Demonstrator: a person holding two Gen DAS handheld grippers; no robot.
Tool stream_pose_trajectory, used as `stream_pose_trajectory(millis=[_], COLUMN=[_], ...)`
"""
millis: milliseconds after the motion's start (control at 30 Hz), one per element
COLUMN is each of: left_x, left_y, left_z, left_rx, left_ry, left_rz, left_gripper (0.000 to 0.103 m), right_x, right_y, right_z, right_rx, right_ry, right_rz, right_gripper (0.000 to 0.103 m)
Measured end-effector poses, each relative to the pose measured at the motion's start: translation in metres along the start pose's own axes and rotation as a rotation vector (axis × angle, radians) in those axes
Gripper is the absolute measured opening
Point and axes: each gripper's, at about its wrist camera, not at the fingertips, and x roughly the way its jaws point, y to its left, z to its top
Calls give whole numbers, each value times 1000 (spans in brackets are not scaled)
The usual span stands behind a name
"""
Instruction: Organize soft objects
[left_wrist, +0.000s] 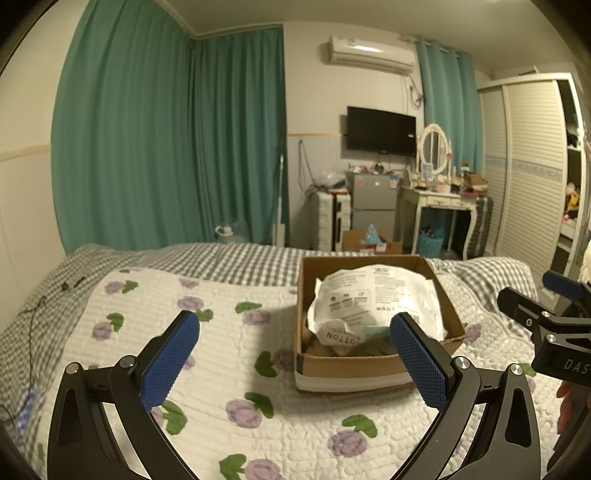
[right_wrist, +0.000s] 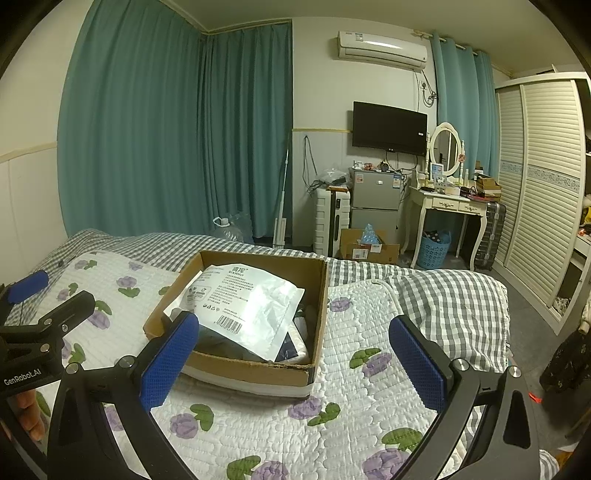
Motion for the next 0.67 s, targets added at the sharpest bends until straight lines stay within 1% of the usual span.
stream_pose_trajectory(millis=[167,400,667], left_x=[-1,-4,-2], left_y=[0,-1,-3], left_z=[1,1,-1], left_rx=[-1,-9,-7], left_ry=[2,-16,-2], left_rz=[4,0,-5], left_gripper=[103,103,103], right_x=[0,2,2], right_y=[1,0,0], right_z=[1,1,0], right_rx=[0,1,1], right_ry=[0,8,10], right_rz=[1,-5,-4], right_gripper=[103,103,103])
